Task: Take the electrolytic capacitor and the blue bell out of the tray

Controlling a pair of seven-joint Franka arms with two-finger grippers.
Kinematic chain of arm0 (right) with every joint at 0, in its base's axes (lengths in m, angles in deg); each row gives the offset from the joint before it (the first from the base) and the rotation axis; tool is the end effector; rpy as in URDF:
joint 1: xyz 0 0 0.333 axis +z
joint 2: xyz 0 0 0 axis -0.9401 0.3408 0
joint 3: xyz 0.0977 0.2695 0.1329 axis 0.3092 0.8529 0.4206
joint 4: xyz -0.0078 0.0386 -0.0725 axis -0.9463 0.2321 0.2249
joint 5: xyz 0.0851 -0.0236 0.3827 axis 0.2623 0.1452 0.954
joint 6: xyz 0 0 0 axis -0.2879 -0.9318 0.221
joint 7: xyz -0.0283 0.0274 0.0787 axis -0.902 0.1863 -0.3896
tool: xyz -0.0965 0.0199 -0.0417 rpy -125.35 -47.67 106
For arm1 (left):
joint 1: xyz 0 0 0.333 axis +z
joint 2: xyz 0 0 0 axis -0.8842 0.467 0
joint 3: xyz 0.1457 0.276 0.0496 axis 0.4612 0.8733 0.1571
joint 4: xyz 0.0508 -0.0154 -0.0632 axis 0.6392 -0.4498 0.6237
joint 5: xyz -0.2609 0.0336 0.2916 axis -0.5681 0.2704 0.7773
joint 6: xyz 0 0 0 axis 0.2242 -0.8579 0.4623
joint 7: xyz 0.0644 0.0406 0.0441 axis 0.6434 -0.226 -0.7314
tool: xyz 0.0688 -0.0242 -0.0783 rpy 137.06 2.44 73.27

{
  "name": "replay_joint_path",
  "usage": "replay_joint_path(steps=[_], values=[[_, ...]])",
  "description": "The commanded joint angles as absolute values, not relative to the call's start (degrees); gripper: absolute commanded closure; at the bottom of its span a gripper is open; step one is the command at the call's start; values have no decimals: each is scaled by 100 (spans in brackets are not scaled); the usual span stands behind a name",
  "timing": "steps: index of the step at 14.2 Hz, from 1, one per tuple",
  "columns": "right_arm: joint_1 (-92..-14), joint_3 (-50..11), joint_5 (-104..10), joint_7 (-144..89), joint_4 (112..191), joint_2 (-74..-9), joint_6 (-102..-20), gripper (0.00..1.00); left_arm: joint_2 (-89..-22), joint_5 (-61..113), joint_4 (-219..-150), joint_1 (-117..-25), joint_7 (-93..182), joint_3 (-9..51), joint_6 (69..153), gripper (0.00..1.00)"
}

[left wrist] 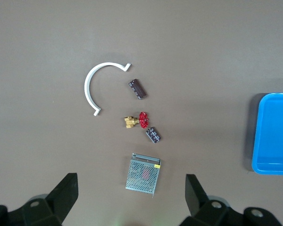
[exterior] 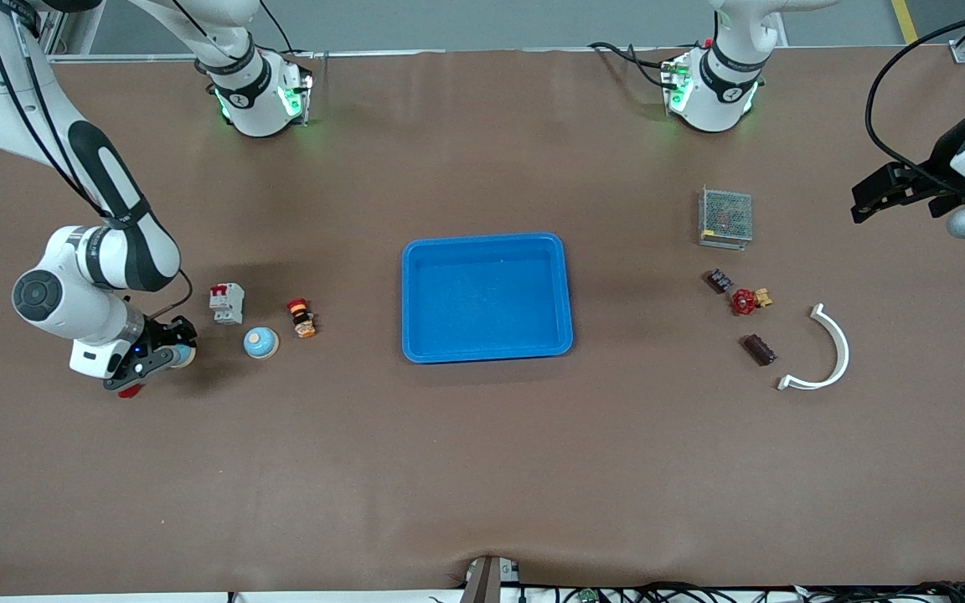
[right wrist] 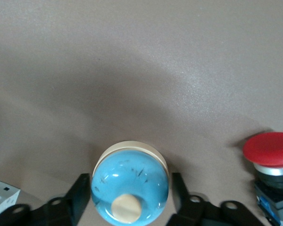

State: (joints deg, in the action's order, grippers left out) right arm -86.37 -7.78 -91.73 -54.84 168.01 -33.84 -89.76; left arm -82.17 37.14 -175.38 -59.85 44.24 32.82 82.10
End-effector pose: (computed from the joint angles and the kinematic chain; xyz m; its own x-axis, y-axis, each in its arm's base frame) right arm 0.5903 -0.1004 0.1765 0.8828 0.4681 -0.0393 0.4682 -0.8836 -0.0056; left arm 0.5426 -0.0350 0.6254 0.9985 0.0471 -0.0293 0.0459 -0.9981 -0.0406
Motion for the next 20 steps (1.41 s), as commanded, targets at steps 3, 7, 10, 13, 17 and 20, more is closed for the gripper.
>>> replay_joint_path(steps=[3,7,10,13,17,20], values=[[-8792,-635,-8395,-5437,15732,-4041,-6137,0,-8280,3621,-17536,-6005,4370,3310,8136,0],[-8731,-653,-8094,-4631,13990,-4008,-4003,0,-8289,3621,-17527,-5996,4361,3310,8074,0],[-8634,-653,-8190,-4382,13505,-3859,-3984,0,-8298,3621,-17553,-5996,4317,3310,8065,0],[-8634,-670,-8182,-3928,13188,-3727,-3984,0,-8289,3630,-17553,-6005,4308,3310,8065,0],[-8668,-662,-8173,-3056,13135,-3735,-4115,0,-8289,3630,-17562,-6022,4308,3301,8056,0],[-8643,-662,-8181,-2137,13091,-3709,-4458,0,-8298,3613,-17553,-6014,4317,3249,8065,0]])
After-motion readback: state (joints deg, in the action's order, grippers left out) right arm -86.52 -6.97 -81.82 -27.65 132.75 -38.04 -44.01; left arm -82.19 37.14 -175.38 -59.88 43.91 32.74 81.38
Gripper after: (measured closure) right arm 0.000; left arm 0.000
